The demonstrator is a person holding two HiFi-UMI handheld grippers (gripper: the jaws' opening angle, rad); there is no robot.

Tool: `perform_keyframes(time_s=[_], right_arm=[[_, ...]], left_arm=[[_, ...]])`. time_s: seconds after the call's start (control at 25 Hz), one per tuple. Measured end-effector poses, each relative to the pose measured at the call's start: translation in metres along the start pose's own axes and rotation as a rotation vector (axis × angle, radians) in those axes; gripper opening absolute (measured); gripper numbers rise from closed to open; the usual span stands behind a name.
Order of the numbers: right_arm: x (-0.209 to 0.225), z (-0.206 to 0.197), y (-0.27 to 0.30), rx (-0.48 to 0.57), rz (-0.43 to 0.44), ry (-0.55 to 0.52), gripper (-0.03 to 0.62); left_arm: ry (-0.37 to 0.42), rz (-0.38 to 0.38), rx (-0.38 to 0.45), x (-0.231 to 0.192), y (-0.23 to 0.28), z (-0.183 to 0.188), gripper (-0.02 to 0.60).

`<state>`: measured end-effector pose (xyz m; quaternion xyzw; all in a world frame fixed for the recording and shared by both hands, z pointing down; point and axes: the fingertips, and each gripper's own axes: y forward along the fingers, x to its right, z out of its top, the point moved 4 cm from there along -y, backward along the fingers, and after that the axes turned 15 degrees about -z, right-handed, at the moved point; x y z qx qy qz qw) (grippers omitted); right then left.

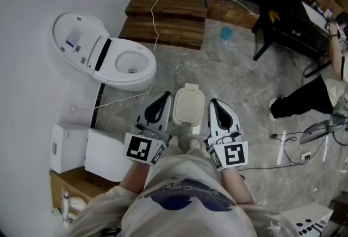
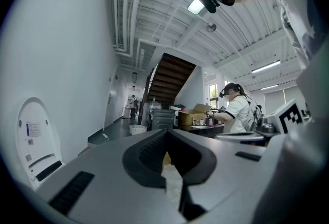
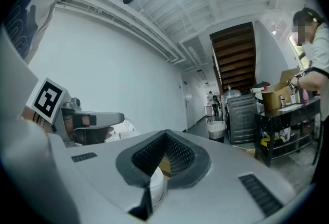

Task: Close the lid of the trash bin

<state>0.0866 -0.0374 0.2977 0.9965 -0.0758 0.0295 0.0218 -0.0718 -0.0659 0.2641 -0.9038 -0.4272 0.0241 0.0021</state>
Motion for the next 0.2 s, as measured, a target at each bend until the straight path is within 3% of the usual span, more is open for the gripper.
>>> perform_keyframes(time_s=[0.2], right_arm=[[0.0012,0.0001,0.0035,0.003,-0.002,-0.001,0.006]], left_arm=[[-0.014,-0.004,0.005,-0.0039,0.0024,-0.0010,-0.002]])
